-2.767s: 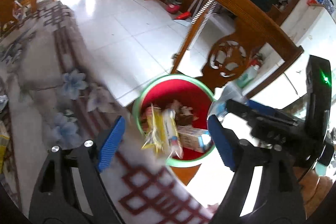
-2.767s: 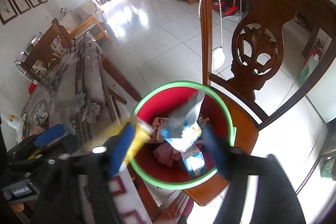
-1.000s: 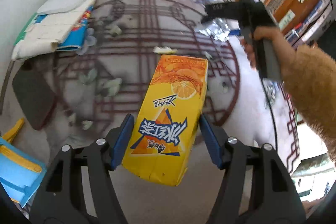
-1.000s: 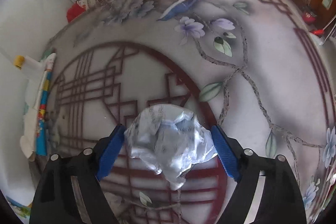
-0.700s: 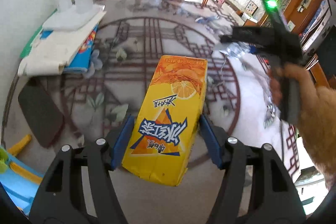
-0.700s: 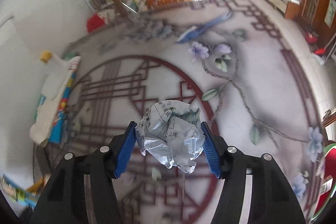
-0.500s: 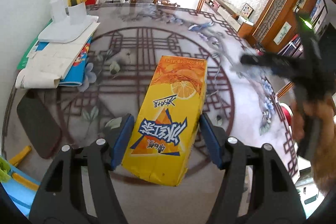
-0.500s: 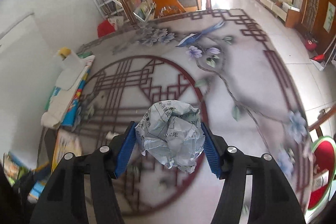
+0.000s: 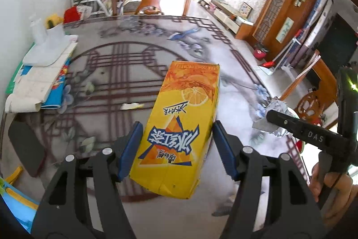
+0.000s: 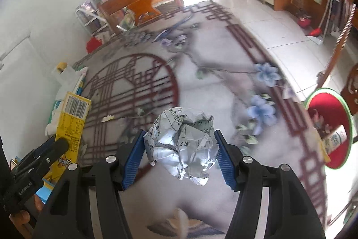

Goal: Collect trash
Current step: 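Carry the juice box and foil-paper ball over to the red bin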

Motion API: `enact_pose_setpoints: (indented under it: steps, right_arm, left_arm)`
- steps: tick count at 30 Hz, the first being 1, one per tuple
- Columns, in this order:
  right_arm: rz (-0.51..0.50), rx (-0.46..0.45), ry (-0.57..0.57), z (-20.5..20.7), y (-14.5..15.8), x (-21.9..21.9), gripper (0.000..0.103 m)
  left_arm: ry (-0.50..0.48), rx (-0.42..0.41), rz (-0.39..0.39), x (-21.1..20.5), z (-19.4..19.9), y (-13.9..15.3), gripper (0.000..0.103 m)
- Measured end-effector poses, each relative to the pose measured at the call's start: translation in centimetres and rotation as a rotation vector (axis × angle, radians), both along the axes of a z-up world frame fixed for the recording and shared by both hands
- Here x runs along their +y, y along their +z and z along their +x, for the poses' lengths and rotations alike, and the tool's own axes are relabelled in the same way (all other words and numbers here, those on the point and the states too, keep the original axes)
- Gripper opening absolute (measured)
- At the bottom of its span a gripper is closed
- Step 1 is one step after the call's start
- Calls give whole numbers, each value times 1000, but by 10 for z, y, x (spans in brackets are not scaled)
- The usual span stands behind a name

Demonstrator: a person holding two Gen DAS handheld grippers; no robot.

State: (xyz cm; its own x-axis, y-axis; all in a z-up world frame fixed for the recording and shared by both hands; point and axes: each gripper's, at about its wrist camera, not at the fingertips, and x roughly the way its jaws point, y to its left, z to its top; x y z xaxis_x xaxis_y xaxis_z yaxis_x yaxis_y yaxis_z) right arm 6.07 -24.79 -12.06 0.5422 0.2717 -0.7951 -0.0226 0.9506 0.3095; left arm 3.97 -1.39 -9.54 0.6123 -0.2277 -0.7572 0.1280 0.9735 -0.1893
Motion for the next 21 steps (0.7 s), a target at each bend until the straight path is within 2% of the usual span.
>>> enact_pose_setpoints:
  steps: [10,18,19,21]
  right_arm:
    - [6,-11,-68,-22,2,-54,59]
    - [8,-11,-68,-26,2,-79,59]
    - [8,-10,-67,-26,1,-81,59]
    - [7,-7,-66,-26,1,-86,59]
  left_arm:
    - [-59,10,6,-49,-10,0,62]
    - [-52,9,18,-75,-12,2,62]
    - [-53,10,17,-78,-12,2,55]
    - [-57,17,20,-85,-11,1,53]
